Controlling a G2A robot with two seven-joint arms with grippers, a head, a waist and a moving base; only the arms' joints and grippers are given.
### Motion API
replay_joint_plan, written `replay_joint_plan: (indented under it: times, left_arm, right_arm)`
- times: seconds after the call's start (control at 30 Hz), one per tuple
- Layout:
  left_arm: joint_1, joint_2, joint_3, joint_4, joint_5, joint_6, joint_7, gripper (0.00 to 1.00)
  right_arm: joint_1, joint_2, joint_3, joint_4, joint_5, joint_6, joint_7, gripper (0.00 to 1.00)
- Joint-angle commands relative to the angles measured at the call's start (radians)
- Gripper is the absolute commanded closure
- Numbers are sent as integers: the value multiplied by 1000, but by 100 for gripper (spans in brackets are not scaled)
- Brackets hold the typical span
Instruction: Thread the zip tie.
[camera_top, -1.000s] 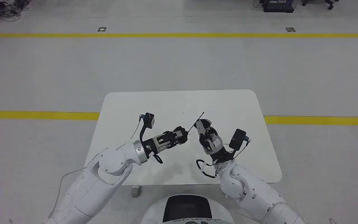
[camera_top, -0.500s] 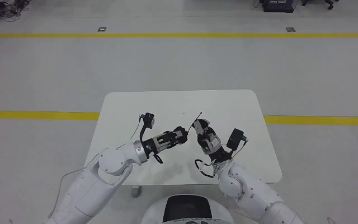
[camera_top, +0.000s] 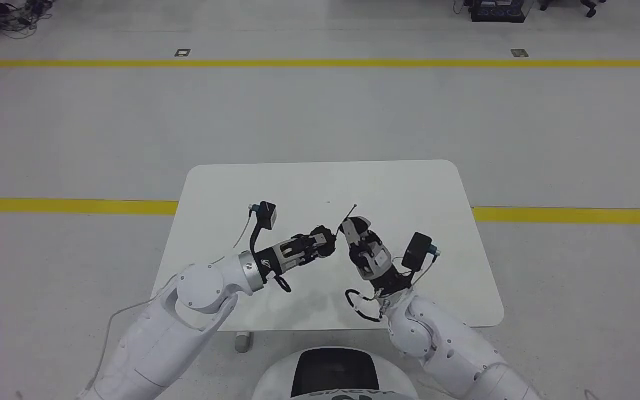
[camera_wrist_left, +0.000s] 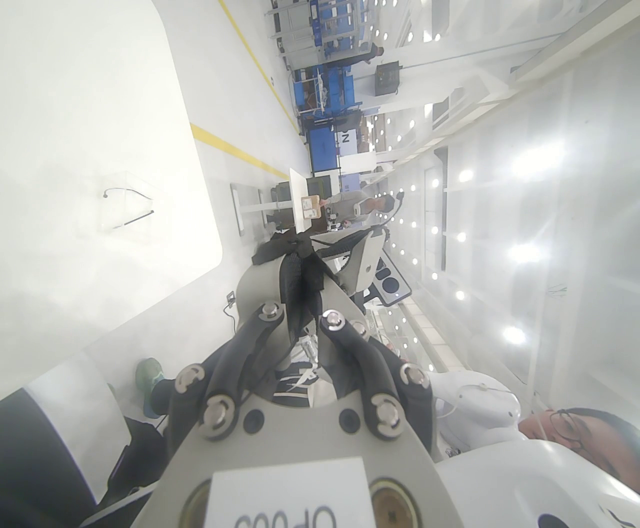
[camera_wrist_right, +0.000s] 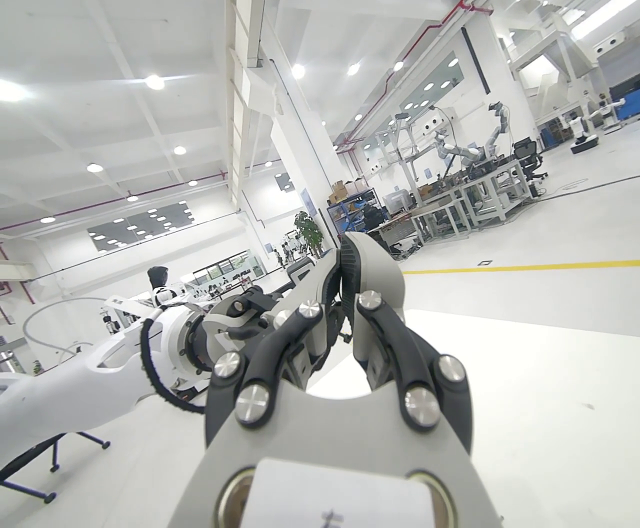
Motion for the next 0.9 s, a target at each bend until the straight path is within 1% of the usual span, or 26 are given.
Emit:
replay_joint_plan:
  times: [0.0, 0.5, 0.63, 0.87]
  left_arm:
    - [0, 0, 0, 0, 0, 0, 0, 100]
    - [0, 0, 0, 0, 0, 0, 0, 100]
    - [0, 0, 0, 0, 0, 0, 0, 100]
    - [0, 0, 0, 0, 0, 0, 0, 100]
  right_arm:
    - [1, 1, -2, -2, 4, 0, 0, 100]
    - [9, 15, -37, -18, 47, 0, -13, 100]
    - [12, 20, -43, -8, 55, 0, -10, 100]
    - [11, 24, -35, 11, 56, 0, -12, 100]
